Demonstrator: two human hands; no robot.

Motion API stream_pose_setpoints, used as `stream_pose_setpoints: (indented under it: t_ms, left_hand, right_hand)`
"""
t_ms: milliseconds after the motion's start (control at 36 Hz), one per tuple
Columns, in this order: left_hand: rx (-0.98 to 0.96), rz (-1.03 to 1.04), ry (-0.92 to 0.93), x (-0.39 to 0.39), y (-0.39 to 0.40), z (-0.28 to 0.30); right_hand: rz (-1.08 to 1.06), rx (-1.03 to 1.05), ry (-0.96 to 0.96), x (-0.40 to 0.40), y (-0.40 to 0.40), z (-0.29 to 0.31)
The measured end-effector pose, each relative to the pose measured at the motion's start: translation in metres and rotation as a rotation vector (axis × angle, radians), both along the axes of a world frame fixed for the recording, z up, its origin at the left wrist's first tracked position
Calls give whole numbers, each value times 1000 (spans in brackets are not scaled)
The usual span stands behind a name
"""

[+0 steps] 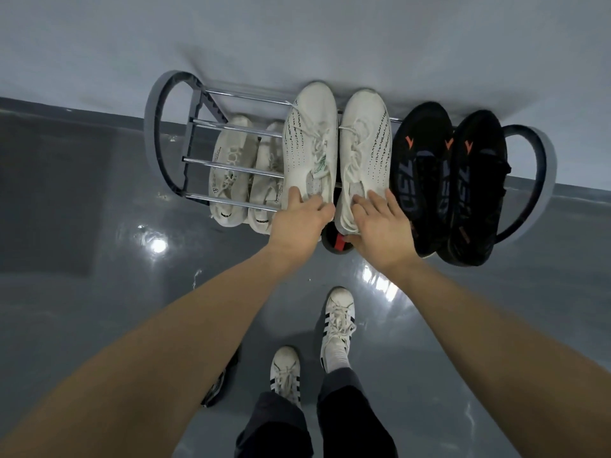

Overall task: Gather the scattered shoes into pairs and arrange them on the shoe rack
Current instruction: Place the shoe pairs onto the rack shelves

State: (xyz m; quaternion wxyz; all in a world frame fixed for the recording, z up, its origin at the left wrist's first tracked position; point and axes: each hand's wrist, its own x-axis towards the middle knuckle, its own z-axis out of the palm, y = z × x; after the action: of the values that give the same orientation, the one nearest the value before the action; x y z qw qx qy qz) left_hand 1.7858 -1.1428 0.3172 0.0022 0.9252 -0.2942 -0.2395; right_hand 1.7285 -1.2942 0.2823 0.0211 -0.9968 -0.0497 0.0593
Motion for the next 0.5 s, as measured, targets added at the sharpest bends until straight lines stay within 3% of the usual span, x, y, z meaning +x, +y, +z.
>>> stream_pose_setpoints:
  t_ms: [222,500]
  left_hand:
    - [93,-68,-43,1,-1,-7]
    - [78,-62,-33,2,2,-23]
  right_hand:
    - [-32,-16,51,3,6,1]
    - [-109,-3,82,5,12,-13]
